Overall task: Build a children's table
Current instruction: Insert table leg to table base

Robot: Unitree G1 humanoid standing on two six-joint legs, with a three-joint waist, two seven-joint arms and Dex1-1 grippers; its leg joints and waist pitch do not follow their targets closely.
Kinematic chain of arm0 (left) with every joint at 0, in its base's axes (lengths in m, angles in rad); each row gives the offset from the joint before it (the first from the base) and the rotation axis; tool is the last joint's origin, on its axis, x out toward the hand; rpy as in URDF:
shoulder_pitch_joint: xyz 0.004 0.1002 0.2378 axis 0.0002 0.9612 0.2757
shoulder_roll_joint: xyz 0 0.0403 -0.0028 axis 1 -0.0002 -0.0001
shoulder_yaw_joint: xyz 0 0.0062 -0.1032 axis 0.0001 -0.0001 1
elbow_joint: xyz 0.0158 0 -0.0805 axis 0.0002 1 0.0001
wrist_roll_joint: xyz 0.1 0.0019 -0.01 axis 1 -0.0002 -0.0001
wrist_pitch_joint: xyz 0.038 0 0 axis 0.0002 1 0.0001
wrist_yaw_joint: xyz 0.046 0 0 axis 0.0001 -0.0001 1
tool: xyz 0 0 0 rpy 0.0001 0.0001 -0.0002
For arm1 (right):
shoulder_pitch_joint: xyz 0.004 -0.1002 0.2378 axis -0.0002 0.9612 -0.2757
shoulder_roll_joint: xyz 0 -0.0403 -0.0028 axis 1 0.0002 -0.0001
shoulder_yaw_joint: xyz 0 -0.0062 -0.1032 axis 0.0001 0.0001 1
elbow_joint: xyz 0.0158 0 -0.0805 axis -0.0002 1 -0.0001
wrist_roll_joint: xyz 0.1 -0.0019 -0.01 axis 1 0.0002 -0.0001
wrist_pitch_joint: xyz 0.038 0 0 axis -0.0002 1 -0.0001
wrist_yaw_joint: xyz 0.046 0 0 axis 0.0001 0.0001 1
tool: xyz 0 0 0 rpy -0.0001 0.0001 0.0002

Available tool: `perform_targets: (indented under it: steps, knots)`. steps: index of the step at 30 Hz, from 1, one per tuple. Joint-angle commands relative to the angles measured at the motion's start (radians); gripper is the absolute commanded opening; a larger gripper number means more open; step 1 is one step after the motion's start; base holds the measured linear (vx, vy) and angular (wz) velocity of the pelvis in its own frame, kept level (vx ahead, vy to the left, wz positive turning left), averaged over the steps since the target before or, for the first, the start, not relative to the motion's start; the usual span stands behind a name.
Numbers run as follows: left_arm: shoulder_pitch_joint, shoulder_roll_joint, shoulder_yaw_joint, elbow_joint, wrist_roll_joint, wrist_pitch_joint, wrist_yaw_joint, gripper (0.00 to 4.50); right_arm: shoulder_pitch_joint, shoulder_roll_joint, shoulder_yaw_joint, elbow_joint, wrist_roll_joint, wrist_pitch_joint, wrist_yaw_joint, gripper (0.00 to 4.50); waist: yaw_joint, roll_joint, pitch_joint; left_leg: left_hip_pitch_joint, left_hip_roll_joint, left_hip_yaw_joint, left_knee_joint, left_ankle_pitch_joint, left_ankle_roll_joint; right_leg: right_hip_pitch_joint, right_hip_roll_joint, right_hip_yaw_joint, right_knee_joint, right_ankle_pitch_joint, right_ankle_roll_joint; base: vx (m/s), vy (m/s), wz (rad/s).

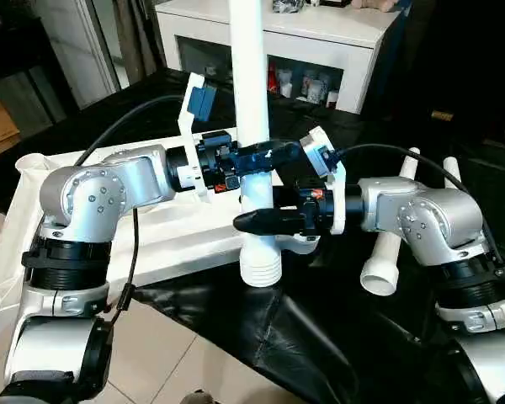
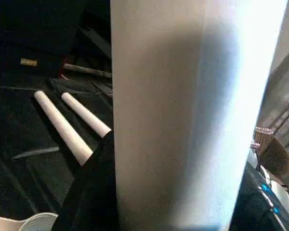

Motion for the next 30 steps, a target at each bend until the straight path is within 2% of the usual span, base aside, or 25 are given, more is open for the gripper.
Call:
perform_targets:
  steps: [1, 9, 10, 13, 14, 17, 20, 27, 28, 30]
  knots:
    - [-0.023, -0.011, 0.014, -0.019, -0.006, -0.038, -0.018, 1.85, 0.019, 0.016, 0.043, 0.013, -0.001, 0.015, -0.012, 3.59, 0.000, -0.014, -0.083, -0.005, 0.001, 0.006, -0.061, -0.058, -0.001, 0.071, -0.062, 0.059, -0.070, -0.189, -0.090, 0.000, 0.000, 0.00]
    - [-0.021, -0.013, 0.015, -0.018, 0.000, -0.046, -0.025, 1.85, 0.020, 0.031, 0.035, 0.026, -0.007, 0.020, -0.023, 3.59, 0.001, -0.013, -0.084, -0.004, 0.002, 0.006, -0.062, -0.058, -0.003, 0.071, -0.063, 0.059, -0.069, -0.190, -0.087, 0.000, 0.000, 0.00]
    - [-0.015, -0.007, 0.018, -0.020, -0.004, -0.047, -0.031, 1.85, 0.017, 0.033, 0.006, 0.031, -0.004, 0.007, -0.032, 3.59, 0.000, -0.013, -0.084, -0.004, 0.002, 0.006, -0.061, -0.056, -0.003, 0.072, -0.063, 0.059, -0.069, -0.187, -0.087, 0.000, 0.000, 0.00]
    - [-0.012, -0.004, 0.021, -0.019, -0.004, -0.049, -0.035, 1.85, 0.013, 0.034, -0.024, 0.041, 0.009, 0.012, -0.036, 3.59, 0.000, -0.013, -0.084, -0.005, 0.002, 0.006, -0.062, -0.052, -0.004, 0.072, -0.063, 0.059, -0.067, -0.180, -0.091, 0.000, 0.000, 0.00]
    - [-0.011, -0.003, 0.021, -0.019, -0.004, -0.049, -0.036, 1.85, 0.012, 0.032, -0.031, 0.042, 0.016, 0.016, -0.032, 3.87, 0.000, -0.013, -0.085, -0.005, 0.001, 0.006, -0.061, -0.054, -0.003, 0.072, -0.063, 0.059, -0.068, -0.179, -0.092, 0.000, 0.000, 0.00]
    - [-0.009, -0.004, 0.024, -0.017, -0.004, -0.048, -0.038, 1.85, 0.019, 0.011, -0.051, 0.028, 0.037, 0.025, -0.009, 4.00, 0.001, -0.014, -0.084, -0.004, 0.002, 0.006, -0.061, -0.057, -0.001, 0.072, -0.063, 0.059, -0.070, -0.186, -0.092, 0.000, 0.000, 0.00]
    - [-0.008, -0.003, 0.024, -0.017, -0.004, -0.047, -0.044, 1.85, 0.025, 0.004, -0.051, 0.022, 0.028, 0.013, -0.011, 4.28, 0.001, -0.013, -0.085, -0.005, 0.002, 0.006, -0.061, -0.055, -0.003, 0.073, -0.063, 0.059, -0.069, -0.184, -0.088, 0.000, 0.000, 0.00]
    - [-0.003, 0.006, 0.014, -0.024, -0.006, -0.043, -0.068, 1.85, 0.035, -0.013, -0.040, 0.008, 0.026, 0.009, 0.003, 4.28, 0.001, -0.015, -0.084, -0.005, 0.000, 0.007, -0.060, -0.057, 0.000, 0.073, -0.062, 0.058, -0.071, -0.201, -0.084, 0.000, 0.000, 0.00]
    - [-0.002, 0.006, 0.011, -0.029, -0.008, -0.040, -0.073, 1.85, 0.033, -0.012, -0.033, 0.012, 0.022, 0.006, 0.004, 4.28, 0.001, -0.009, -0.084, -0.004, 0.001, 0.007, -0.060, -0.062, 0.000, 0.071, -0.062, 0.058, -0.072, -0.203, -0.085, 0.000, 0.000, 0.00]
    - [0.000, 0.004, 0.007, -0.036, -0.011, -0.035, -0.077, 1.85, 0.031, -0.011, -0.017, 0.013, 0.012, 0.001, 0.009, 4.28, 0.001, -0.011, -0.085, -0.004, 0.002, 0.006, -0.060, -0.059, 0.001, 0.072, -0.062, 0.057, -0.070, -0.192, -0.090, 0.000, 0.000, 0.00]
